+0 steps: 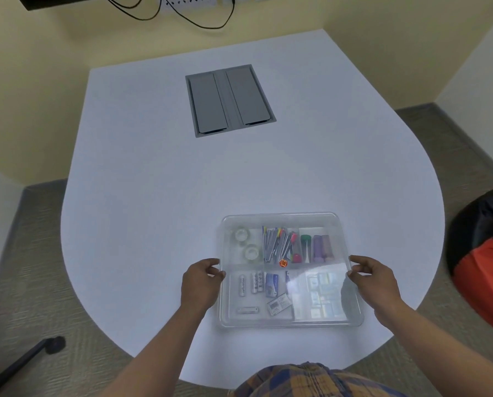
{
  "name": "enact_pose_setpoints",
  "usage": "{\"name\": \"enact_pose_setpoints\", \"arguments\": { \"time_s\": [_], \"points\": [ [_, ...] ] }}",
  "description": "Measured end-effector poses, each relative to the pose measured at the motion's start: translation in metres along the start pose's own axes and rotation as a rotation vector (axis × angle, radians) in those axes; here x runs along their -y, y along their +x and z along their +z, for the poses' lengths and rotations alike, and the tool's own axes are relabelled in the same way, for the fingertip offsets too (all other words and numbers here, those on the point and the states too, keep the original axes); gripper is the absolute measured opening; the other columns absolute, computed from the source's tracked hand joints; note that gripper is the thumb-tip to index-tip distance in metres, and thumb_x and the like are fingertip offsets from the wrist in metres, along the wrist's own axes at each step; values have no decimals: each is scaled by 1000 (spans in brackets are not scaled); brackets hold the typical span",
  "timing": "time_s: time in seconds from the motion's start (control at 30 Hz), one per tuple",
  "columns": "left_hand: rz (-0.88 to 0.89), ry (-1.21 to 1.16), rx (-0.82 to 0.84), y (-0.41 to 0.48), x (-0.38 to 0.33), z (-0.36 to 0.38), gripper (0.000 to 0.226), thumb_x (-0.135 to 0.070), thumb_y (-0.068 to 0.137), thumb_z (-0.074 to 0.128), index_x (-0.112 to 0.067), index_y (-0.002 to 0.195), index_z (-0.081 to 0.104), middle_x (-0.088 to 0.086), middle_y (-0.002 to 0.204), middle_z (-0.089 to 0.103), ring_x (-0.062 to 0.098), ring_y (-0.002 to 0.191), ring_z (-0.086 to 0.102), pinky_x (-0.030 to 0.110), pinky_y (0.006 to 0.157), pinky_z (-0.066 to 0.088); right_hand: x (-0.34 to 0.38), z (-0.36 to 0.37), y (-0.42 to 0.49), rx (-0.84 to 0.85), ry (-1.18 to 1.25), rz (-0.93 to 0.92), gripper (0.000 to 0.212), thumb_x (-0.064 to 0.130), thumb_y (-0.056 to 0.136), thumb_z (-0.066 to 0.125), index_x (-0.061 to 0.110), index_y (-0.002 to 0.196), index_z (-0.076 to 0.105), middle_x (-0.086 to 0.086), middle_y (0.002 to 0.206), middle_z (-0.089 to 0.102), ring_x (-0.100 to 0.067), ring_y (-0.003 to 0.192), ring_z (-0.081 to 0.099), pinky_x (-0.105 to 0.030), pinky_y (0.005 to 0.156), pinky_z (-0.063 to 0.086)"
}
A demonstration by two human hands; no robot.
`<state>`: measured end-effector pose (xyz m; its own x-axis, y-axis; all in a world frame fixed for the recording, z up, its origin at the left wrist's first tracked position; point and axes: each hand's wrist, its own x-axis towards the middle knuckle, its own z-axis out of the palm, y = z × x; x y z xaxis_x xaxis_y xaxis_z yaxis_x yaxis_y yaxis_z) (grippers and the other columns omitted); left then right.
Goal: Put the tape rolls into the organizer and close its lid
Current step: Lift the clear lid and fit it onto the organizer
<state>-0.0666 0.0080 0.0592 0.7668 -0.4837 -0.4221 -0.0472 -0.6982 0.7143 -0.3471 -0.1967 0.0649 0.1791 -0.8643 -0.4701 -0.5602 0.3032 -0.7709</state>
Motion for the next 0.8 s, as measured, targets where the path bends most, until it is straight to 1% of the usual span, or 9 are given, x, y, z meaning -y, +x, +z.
{"name": "enact_pose_setpoints", "arguments": {
  "time_s": [0.2,0.27,0.33,0.43,0.5,0.57,0.63,0.7,0.8],
  "points": [
    [-109,-106,63,1,3,3,15,-17,86,69,-18,101,66,-1,85,69,14,79,62,29,71,50,-12,-4,6,63,19,119,18,14,93,61,14,109,69,-6,103,71,-28,95,65,-44,88,54],
    [-162,-147,120,3,6,3,10,-17,89,65,-11,96,69,2,85,68,20,76,59,36,78,51,-14,-5,6,112,2,143,17,18,96,57,18,99,74,-5,95,74,-29,90,67,-47,87,55],
    [-185,-193,183,3,7,2,15,-15,91,61,-3,85,67,7,79,59,22,71,48,35,72,42,-14,-5,6,131,-8,161,24,20,97,54,21,86,76,-4,82,73,-29,81,67,-46,85,54],
    [-188,-213,201,3,8,5,16,-15,93,57,-9,79,61,9,75,44,21,70,35,33,69,28,-13,-4,7,152,-25,176,27,18,98,52,6,85,72,-8,74,65,-28,72,59,-42,76,51],
    [-176,-192,180,4,10,6,23,-15,93,57,1,78,62,9,72,43,20,67,35,32,67,29,-11,-5,9,178,-50,181,30,16,97,50,-4,80,63,-14,76,58,-27,71,54,-40,72,48],
    [-157,-186,195,5,10,4,21,-15,92,58,-1,78,63,7,73,53,21,66,43,33,68,36,-9,-6,11,199,-75,196,28,13,97,49,-2,77,62,-17,77,61,-28,71,57,-42,76,53],
    [-116,-173,199,7,7,1,5,-15,90,62,-14,87,66,2,88,68,24,76,59,38,76,47,-2,-9,11,217,-106,182,21,11,95,52,0,86,68,-13,81,67,-27,75,62,-46,83,56],
    [-55,-87,161,12,4,-4,24,-18,86,70,-20,109,63,-1,104,67,20,95,63,39,89,50,7,-11,15,211,-168,107,14,9,92,59,7,102,68,-6,94,70,-24,87,65,-47,86,54],
    [19,-4,122,26,-10,-9,42,-24,83,74,-19,122,58,-4,111,62,17,103,60,35,92,48,27,-12,25,179,-239,7,34,11,89,65,12,123,61,-6,113,66,-25,105,63,-47,95,51]
  ]
}}
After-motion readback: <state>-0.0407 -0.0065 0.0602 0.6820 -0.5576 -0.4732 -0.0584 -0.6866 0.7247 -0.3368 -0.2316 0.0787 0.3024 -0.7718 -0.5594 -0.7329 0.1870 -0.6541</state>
